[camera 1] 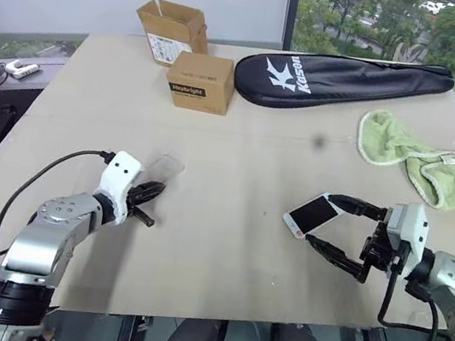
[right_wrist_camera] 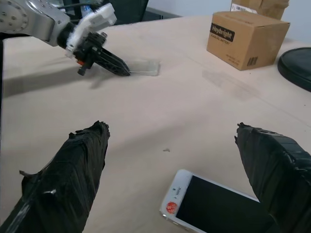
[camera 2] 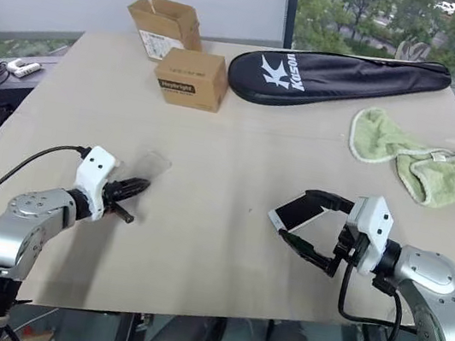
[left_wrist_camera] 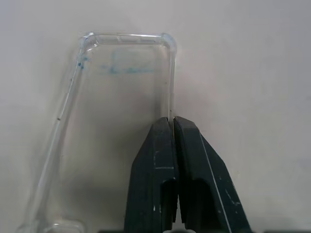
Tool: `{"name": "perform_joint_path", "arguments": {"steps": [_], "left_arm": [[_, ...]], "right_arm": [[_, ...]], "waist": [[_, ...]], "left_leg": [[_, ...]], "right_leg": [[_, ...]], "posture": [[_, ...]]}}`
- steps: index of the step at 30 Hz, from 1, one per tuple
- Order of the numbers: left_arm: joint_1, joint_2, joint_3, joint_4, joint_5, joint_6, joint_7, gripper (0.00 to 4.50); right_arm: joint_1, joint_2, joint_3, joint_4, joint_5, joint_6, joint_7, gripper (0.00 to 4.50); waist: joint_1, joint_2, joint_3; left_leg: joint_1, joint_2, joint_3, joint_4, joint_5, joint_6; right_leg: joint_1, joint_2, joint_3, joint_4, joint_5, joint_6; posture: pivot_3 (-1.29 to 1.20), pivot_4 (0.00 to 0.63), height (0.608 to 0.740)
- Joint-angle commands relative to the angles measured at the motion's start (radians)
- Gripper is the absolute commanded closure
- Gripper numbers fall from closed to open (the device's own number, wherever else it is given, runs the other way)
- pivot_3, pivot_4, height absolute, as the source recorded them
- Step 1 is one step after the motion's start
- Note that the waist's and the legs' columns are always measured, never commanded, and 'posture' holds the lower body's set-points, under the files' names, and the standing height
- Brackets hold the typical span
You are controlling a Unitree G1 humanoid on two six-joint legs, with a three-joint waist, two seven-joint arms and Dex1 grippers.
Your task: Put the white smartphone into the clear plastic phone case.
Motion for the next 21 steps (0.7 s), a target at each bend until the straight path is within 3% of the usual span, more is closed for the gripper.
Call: {"name": "perform_joint_path", "arguments": {"steps": [1,11,21], "left_arm": [[0.022,0.021,-0.090,-0.073,-0.021,-0.065,-0.138,4.44],[-0.047,0.079,-0.290,-0.109,0.025,-0.191,-0.393,4.44],[-0.155,0.017,-0.464,-0.087,0.097,-0.217,-0.428,4.44]], "right_arm": [[0.012,-0.017,-0.045,0.014,-0.015,-0.040,0.015,0.00],[0.036,-0.012,-0.048,0.032,-0.063,-0.066,-0.005,0.00],[0.107,-0.064,-0.071,0.047,-0.160,-0.053,-0.033,0.00]], "waist": [[0.009,0.000,0.000],[0.008,-0.003,0.003],[0.009,-0.005,0.005]], "left_leg": [[-0.001,0.000,0.000,0.000,0.000,0.000],[-0.005,0.000,-0.002,0.000,0.000,0.000],[-0.005,0.000,-0.002,0.000,0.000,0.000]], "right_leg": [[0.000,0.000,0.000,0.000,0.000,0.000],[-0.002,-0.001,-0.002,-0.004,0.000,0.000],[-0.002,0.001,-0.002,-0.004,0.000,0.000]], "posture": [[0.00,0.150,0.740],[0.00,0.150,0.740],[0.00,0.150,0.740]]}}
